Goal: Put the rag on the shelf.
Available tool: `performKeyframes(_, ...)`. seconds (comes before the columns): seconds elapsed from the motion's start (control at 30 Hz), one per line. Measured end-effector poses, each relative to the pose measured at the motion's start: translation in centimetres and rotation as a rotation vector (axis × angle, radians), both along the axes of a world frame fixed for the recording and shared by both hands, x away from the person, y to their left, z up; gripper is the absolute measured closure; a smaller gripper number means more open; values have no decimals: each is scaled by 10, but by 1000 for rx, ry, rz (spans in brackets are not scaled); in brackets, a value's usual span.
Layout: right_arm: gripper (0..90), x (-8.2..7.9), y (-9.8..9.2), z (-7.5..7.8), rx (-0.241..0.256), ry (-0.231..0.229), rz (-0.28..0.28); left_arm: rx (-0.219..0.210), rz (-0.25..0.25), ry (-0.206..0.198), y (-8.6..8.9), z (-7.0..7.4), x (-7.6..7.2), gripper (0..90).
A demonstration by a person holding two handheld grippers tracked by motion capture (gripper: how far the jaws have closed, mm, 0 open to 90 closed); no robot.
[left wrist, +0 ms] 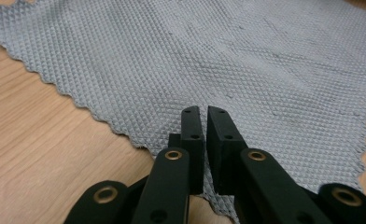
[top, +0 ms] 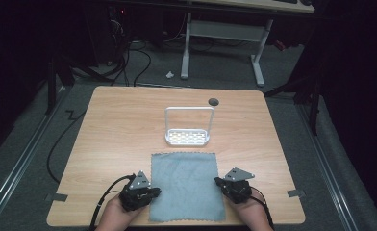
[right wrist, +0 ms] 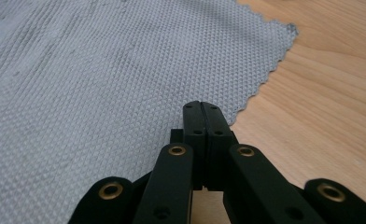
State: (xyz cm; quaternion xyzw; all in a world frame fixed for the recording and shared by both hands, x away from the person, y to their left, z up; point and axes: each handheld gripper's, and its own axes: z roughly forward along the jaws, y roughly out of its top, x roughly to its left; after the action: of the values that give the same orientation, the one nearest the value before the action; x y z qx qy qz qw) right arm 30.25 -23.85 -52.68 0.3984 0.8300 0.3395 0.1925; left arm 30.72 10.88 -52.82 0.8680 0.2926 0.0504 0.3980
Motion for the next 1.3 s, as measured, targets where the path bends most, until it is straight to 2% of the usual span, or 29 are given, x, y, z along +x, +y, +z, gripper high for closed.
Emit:
performKeyframes(0.17,900,-3,0,0,-13,-7,0,-5,-20,16,2,0,-2,849)
performKeyframes(0.3,900,-11,0,2,-19,10,12,6,-51,21,4,1,-11,849)
performKeyframes(0.33,900,-17,-1,3,-30,11,25,11,-70,30,6,2,-14,849)
performKeyframes(0.43,880,-26,-5,2,-17,12,34,-2,-81,52,7,2,-15,832)
performKeyframes(0.5,855,-27,-6,2,-1,13,37,-4,-76,46,7,3,-14,793)
performKeyframes(0.53,851,-26,-9,4,40,-8,25,-8,-62,32,8,3,-13,762)
performKeyframes(0.57,835,-25,-11,7,65,-21,11,-42,-14,21,14,4,-8,737)
performKeyframes(0.6,835,-25,-11,7,65,-21,11,-42,-14,21,14,4,-8,720)
performKeyframes(0.63,810,-23,-17,10,110,-47,-19,-74,54,4,22,6,-2,714)
performKeyframes(0.67,805,-22,-19,10,124,-49,-33,-86,88,-4,26,7,1,704)
performKeyframes(0.7,805,-22,-19,10,124,-49,-33,-86,88,-4,26,7,1,689)
performKeyframes(0.73,794,-22,-22,10,131,-53,-38,-95,127,-9,30,7,6,689)
performKeyframes(0.77,760,-21,-25,8,143,-54,-55,-120,198,-9,35,6,16,669)
performKeyframes(0.8,755,-21,-26,8,144,-54,-64,-123,225,-7,36,6,21,663)
performKeyframes(0.83,747,-20,-28,7,144,-56,-64,-123,225,-7,36,6,21,654)
performKeyframes(0.87,736,-19,-28,7,149,-63,-69,-133,257,-5,36,4,31,649)
performKeyframes(0.9,736,-19,-28,7,149,-63,-69,-133,257,-5,36,4,31,643)
performKeyframes(0.97,721,-19,-30,7,157,-67,-80,-106,277,-25,32,2,40,636)
performKeyframes(1.03,714,-19,-31,8,161,-73,-85,-97,313,-26,25,0,55,619)
performKeyframes(1.17,709,-19,-32,7,165,-71,-78,-89,318,-16,16,-1,68,612)
performKeyframes(1.23,706,-19,-32,7,166,-70,-77,-72,326,-27,11,-1,75,613)
performKeyframes(1.3,699,-18,-32,7,167,-69,-78,-67,342,-26,8,-3,79,643)
